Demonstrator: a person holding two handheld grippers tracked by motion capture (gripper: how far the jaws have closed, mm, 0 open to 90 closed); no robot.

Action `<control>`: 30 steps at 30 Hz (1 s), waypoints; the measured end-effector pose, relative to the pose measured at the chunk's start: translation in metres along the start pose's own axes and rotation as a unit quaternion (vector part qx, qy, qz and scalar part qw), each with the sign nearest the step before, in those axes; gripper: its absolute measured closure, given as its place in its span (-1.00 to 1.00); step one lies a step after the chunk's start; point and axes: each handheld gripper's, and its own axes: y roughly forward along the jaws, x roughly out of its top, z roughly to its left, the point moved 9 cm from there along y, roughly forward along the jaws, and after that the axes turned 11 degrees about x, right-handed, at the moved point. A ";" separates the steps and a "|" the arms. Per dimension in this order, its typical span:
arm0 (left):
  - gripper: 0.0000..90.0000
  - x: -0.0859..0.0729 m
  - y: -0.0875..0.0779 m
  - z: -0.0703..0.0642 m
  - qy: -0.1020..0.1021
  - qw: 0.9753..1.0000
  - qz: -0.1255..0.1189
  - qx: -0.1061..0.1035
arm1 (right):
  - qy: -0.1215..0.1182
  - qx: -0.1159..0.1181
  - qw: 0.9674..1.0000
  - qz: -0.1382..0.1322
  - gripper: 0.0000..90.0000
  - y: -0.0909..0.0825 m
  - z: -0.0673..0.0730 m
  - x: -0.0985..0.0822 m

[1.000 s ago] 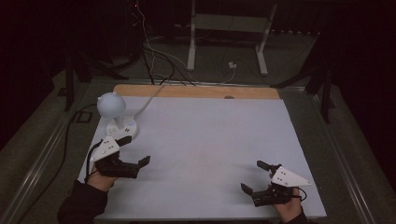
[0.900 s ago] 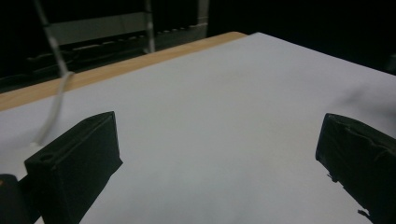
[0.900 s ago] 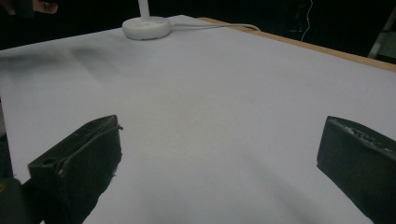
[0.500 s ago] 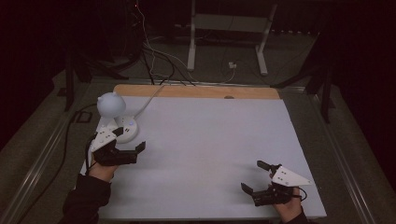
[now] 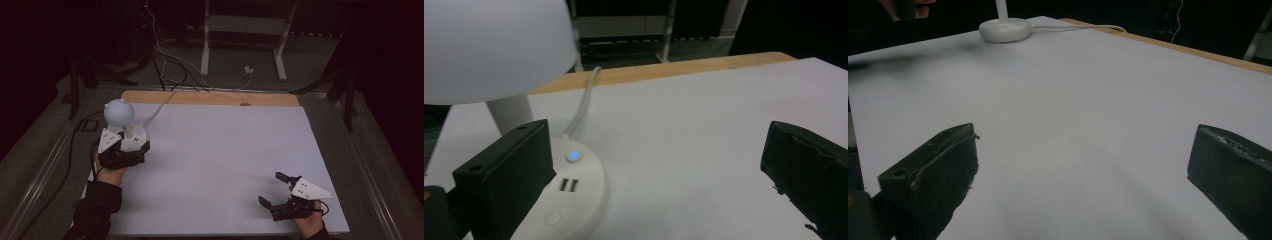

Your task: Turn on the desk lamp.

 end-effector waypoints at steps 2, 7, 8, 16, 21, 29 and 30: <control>-0.98 0.000 0.002 0.003 -0.002 1.000 0.001 0.010 | 0.000 0.000 1.000 0.000 -1.00 0.000 0.000 0.000; -0.98 -0.007 0.011 0.009 0.009 0.999 0.013 0.043 | -0.001 0.000 1.000 0.002 -1.00 0.000 0.000 0.000; -0.98 -0.008 0.013 0.010 0.006 0.999 0.016 0.046 | 0.000 0.000 1.000 0.003 -1.00 0.000 0.000 -0.001; -0.98 -0.017 0.019 0.025 -0.021 0.996 0.028 0.078 | 0.001 0.003 1.000 0.001 -1.00 0.000 0.000 0.000; -0.98 -0.023 0.021 0.038 -0.040 0.993 0.045 0.106 | 0.002 0.004 1.000 0.000 -1.00 0.000 0.001 0.000; -0.90 -0.032 0.024 0.045 -0.049 0.989 0.075 0.120 | 0.003 0.005 1.000 -0.001 -1.00 0.000 0.001 0.000; -0.87 -0.033 0.025 0.046 -0.051 0.988 0.078 0.120 | 0.002 0.005 1.000 -0.002 -1.00 0.000 0.001 0.000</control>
